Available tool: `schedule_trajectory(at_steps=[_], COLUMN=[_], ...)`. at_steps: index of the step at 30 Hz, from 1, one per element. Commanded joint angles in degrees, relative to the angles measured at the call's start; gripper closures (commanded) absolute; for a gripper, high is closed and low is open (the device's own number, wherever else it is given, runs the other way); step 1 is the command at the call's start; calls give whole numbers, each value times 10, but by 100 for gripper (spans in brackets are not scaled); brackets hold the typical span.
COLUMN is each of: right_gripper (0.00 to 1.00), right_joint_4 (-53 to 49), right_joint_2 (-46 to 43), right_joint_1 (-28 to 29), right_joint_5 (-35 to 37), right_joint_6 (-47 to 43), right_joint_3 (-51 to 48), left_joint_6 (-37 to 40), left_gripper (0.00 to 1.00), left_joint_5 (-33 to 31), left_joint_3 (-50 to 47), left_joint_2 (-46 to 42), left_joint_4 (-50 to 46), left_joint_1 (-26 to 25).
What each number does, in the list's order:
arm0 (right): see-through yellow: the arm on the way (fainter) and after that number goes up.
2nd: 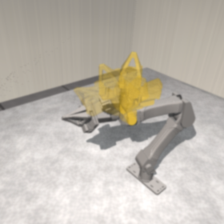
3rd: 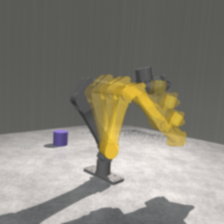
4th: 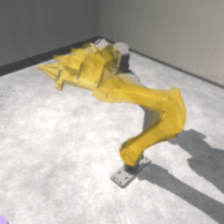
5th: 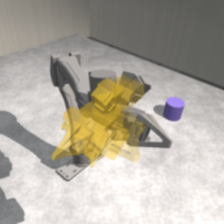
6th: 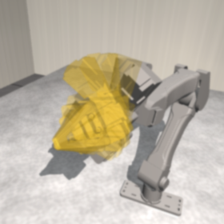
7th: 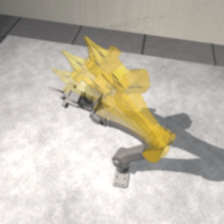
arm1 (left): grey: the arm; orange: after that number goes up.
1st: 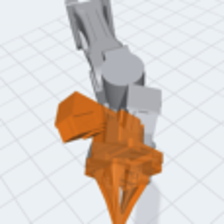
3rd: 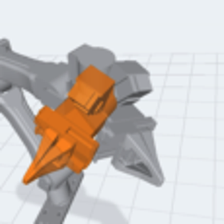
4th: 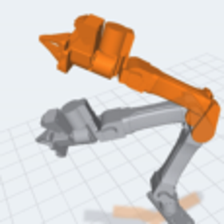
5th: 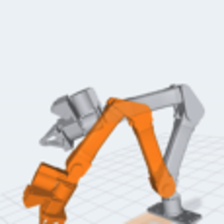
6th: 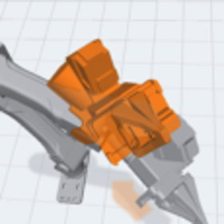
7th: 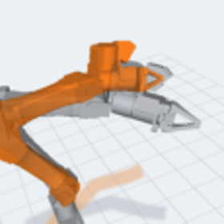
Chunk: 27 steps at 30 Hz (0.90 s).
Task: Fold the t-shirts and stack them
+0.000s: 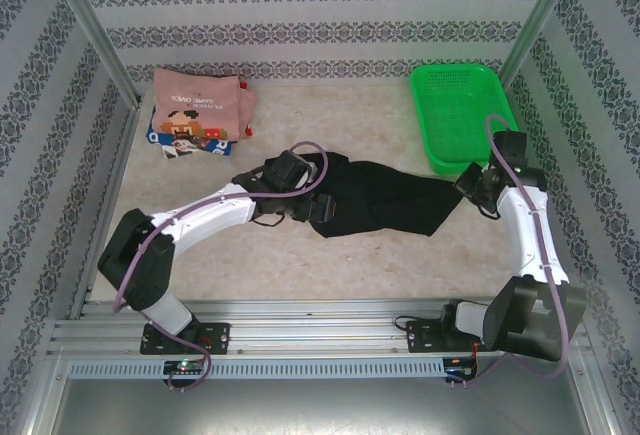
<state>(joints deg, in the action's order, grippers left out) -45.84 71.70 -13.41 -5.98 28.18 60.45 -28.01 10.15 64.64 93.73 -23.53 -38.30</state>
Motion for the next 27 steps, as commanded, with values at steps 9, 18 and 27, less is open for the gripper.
schedule_trajectory(at_steps=[9,18,27], right_gripper=[100,100,100], right_joint_4=[-24,-31,-30], right_joint_2=[-23,-14,-2], right_joint_1=[-25,-26,-26], right_joint_5=[12,7,-7], right_joint_6=[-35,-39,-44], right_joint_3=[-16,2,5], left_joint_6=[-101,-108,-141], left_gripper=[0,16,22], left_joint_5=[18,202,187], left_joint_3=[-55,-70,-79], left_joint_2=[-35,-9,31], left_joint_4=[88,119,129], left_joint_1=[36,43,40])
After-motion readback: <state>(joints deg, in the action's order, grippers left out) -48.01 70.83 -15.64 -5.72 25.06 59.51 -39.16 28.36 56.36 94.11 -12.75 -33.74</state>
